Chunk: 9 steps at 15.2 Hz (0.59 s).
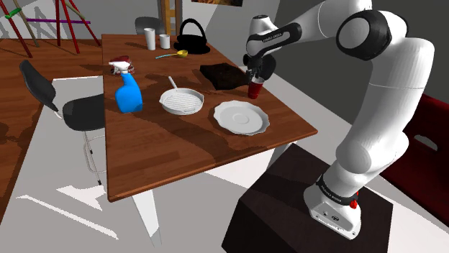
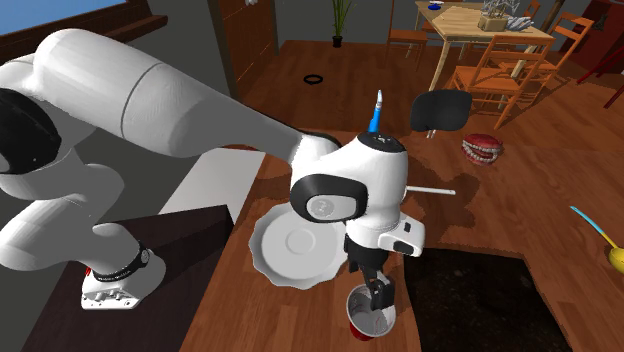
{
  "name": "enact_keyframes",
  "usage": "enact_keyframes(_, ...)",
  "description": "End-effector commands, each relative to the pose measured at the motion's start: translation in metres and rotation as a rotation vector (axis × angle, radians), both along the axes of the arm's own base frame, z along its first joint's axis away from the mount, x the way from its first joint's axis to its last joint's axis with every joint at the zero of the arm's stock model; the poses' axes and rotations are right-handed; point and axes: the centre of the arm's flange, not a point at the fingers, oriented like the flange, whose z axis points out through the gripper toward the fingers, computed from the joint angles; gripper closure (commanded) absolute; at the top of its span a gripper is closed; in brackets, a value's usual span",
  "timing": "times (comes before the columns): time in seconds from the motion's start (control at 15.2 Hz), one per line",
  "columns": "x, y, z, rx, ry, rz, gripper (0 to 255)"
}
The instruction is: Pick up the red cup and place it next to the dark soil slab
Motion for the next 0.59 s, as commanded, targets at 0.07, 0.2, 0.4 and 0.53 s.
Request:
enact_keyframes(0.07,0.001,0.009,0.034,0.000,0.001,0.000,0)
enact_keyframes(0.2,0.001,0.009,0.034,0.000,0.001,0.000,0)
enact_keyframes(0.4,0.001,0.009,0.034,0.000,0.001,0.000,0)
enact_keyframes(0.53,0.001,0.009,0.034,0.000,0.001,0.000,0)
